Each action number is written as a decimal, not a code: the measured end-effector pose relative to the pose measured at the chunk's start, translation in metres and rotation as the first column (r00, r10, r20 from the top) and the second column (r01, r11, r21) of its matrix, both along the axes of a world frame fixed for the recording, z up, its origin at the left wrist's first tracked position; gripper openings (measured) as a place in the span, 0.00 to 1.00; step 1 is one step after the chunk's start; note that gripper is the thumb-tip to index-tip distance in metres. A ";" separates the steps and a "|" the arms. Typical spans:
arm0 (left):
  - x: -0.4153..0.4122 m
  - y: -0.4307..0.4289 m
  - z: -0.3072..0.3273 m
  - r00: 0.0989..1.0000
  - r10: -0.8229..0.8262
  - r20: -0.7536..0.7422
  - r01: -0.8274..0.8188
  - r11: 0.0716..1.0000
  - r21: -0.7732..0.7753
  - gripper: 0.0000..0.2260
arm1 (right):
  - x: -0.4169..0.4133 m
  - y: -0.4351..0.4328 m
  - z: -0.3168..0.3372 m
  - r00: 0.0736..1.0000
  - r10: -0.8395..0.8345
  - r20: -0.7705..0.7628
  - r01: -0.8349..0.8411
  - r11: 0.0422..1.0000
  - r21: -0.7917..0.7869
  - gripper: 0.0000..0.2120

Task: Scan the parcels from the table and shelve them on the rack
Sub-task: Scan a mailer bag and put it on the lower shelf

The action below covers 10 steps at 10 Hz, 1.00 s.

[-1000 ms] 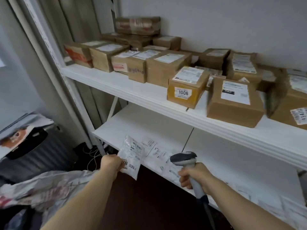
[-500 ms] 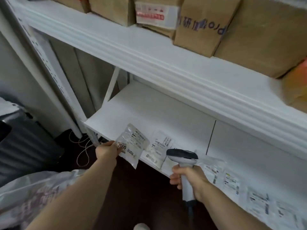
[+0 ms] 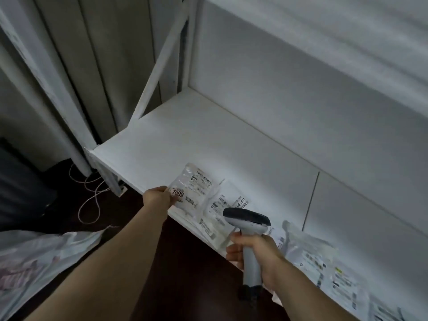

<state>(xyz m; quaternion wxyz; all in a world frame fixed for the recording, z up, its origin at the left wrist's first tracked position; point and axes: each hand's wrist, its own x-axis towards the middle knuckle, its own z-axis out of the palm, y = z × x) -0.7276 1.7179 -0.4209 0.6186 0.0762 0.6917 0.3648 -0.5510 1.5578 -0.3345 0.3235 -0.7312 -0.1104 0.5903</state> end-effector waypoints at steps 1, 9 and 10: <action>0.001 0.003 -0.004 0.984 -0.152 -0.096 0.153 0.988 0.002 0.24 | 0.003 0.001 0.004 1.000 -0.009 -0.005 0.009 1.000 -0.015 0.03; 0.165 -0.324 0.324 0.137 -0.963 -0.233 0.990 0.123 0.074 0.06 | 0.036 -0.342 0.274 0.940 -0.317 0.127 0.323 0.946 -0.033 0.10; 0.207 -0.394 0.358 -0.078 -0.963 -0.257 0.986 -0.113 0.122 0.12 | 0.051 -0.421 0.302 0.891 -0.419 0.177 0.430 0.902 -0.027 0.08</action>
